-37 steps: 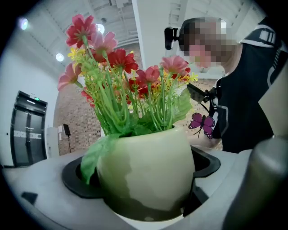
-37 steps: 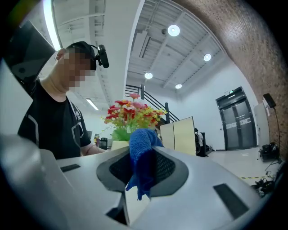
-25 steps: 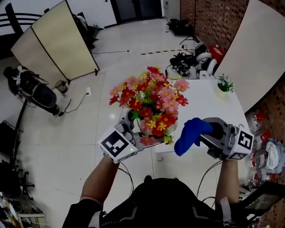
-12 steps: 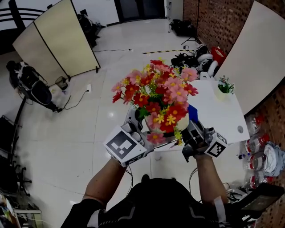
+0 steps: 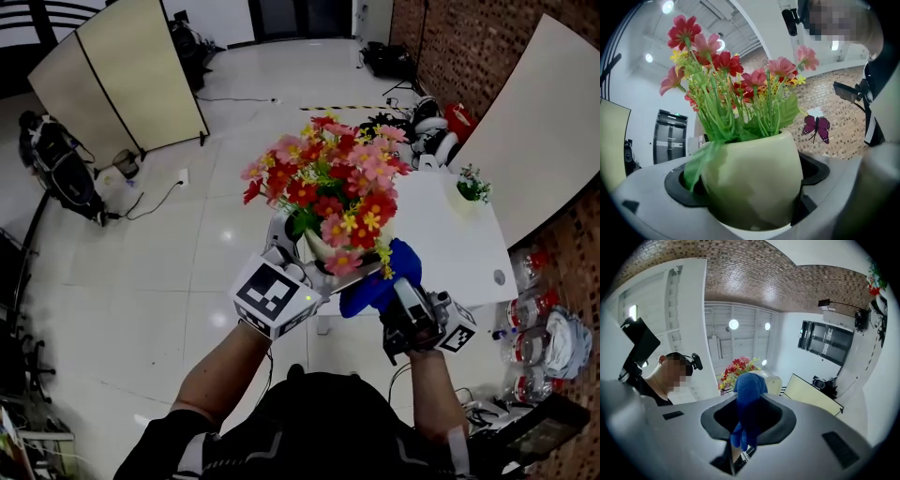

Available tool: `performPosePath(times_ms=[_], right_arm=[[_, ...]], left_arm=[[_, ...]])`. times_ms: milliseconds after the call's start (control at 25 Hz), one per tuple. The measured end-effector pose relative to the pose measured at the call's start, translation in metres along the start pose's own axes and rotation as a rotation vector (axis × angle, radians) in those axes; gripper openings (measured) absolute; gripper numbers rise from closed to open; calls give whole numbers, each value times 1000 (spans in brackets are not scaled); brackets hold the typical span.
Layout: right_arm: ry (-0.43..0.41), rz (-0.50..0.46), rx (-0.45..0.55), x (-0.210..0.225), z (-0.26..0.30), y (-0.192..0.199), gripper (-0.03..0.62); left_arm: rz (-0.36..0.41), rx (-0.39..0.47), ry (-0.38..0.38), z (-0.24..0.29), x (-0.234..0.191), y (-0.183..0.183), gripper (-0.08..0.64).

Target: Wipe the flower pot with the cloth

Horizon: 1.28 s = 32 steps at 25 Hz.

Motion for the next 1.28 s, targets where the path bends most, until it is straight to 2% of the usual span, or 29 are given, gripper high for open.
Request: performPosePath(times_ms=[160, 320, 520, 640, 760, 920, 1040, 1160, 1280], right_arm=[[56, 22, 101, 19, -22, -18, 71], [143, 37, 59, 53, -8, -21, 71], [53, 111, 64, 53, 28, -19, 71], [8, 140, 64, 44, 32, -18, 71], [-12, 138, 32, 31, 18, -11, 71], [-81, 117, -2, 8, -5, 2, 71], [-134, 96, -11, 0, -17, 6, 71], [-109, 88, 25, 7, -34, -1, 71], [3, 53, 51, 29, -40, -10, 71]], left_arm=[[13, 47, 36, -6, 16, -12, 578], [-3, 100, 75, -8, 18, -25, 578], [-48, 121, 105, -8, 21, -28, 578], [-29, 87, 73, -3, 20, -20, 578], [-28, 55, 18, 0, 18, -10, 578], [-59, 59, 8, 1, 15, 1, 577], [-47, 63, 7, -1, 12, 0, 578], [-29, 65, 11, 0, 17, -2, 578], [-40, 65, 28, 0, 21, -2, 578]])
Point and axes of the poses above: the fingertips, and each gripper's own axes: z forward along the fingers, x to its right, y out of its underside, the point moved 2 cm from there along -z, backward along the fingers, and after that the axes turned 14 degrees about z, right-handed, at the moved point
